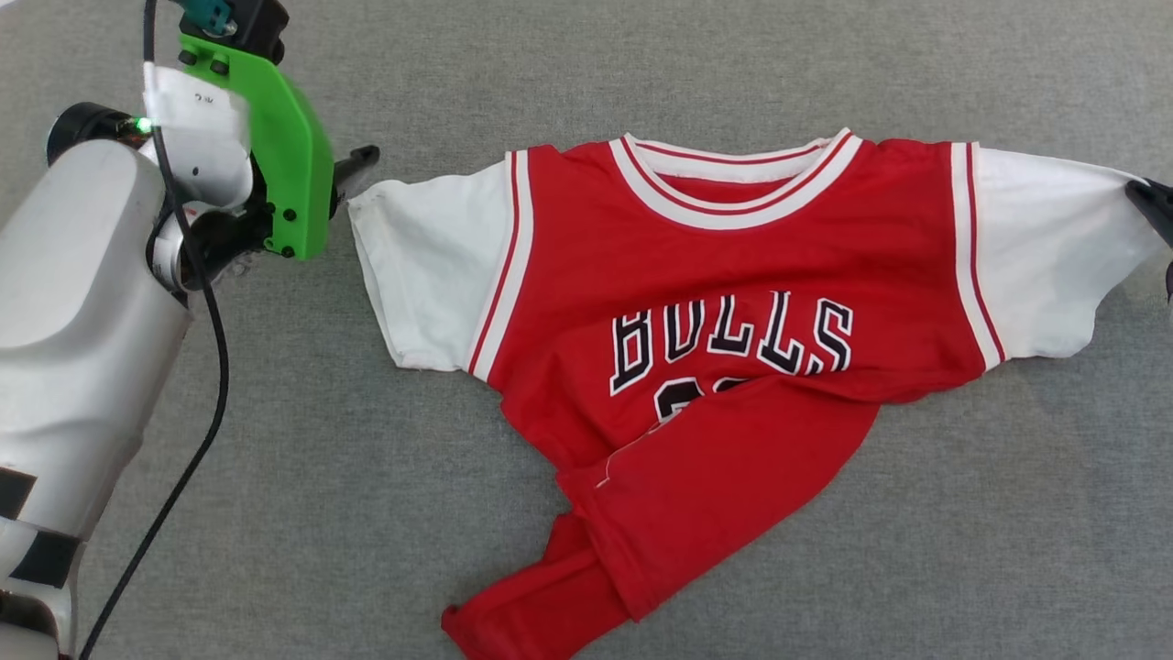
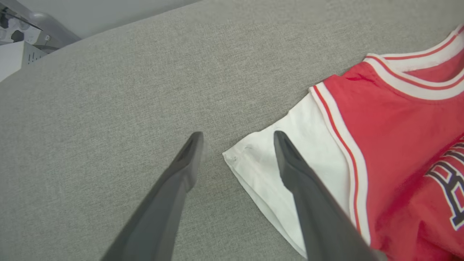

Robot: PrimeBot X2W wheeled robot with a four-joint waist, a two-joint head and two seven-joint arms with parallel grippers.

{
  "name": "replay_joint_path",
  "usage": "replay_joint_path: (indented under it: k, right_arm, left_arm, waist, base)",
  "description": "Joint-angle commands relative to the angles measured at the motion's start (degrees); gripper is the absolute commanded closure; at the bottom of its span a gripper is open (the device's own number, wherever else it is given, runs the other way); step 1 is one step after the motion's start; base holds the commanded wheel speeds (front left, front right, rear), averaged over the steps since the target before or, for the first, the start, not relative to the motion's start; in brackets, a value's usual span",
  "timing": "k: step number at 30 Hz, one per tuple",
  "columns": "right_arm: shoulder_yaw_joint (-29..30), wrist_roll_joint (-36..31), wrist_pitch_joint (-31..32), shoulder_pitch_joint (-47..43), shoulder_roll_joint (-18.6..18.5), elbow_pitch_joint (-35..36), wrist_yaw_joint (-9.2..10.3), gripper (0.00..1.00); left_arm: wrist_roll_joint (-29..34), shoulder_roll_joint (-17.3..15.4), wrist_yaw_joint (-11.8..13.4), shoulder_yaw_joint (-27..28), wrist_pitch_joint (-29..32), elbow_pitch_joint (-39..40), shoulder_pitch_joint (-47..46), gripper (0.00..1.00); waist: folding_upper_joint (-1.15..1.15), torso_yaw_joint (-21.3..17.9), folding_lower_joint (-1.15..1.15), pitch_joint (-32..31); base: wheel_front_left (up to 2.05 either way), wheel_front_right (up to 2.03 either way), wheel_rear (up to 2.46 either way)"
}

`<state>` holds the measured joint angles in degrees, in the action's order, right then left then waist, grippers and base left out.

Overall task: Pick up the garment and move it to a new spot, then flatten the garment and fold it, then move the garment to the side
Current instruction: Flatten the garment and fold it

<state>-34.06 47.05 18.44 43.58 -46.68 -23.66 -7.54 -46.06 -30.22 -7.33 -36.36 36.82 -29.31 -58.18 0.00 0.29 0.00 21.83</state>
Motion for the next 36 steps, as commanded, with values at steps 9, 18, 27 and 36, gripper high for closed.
replay_joint_path:
  k: [9,18,27,36]
  right_arm:
    - [-0.81,-1.04,0.70,2.78,1.29,1.32,0.05,1.00]
    - [-1.51,-1.29,0.58,4.13,1.86,1.25,0.05,1.00]
    - [-2.46,-1.07,-0.84,4.84,2.34,0.58,0.05,1.00]
    - [-1.36,0.16,-5.01,4.69,1.66,0.54,0.05,1.00]
  left_arm:
    - [-5.96,-1.40,-0.15,-5.88,8.13,-6.11,-4.60,0.00]
    - [-6.48,-1.37,-0.15,-12.83,8.61,-9.89,-4.63,0.00]
    - [-8.76,-2.19,-0.15,-18.25,4.36,-9.57,-4.92,1.00]
    - [-4.83,-5.27,-0.15,-20.81,-14.65,-4.81,-7.36,1.00]
  waist:
    - [0.00,-2.85,0.00,4.73]
    - [0.00,-3.48,0.00,6.98]
    - [0.00,-2.92,0.00,5.31]
    - [0.00,-1.09,0.00,-1.20]
  base:
    - [0.00,0.00,0.00]
    - [0.00,0.00,0.00]
    - [0.00,0.00,0.00]
    - [0.00,0.00,0.00]
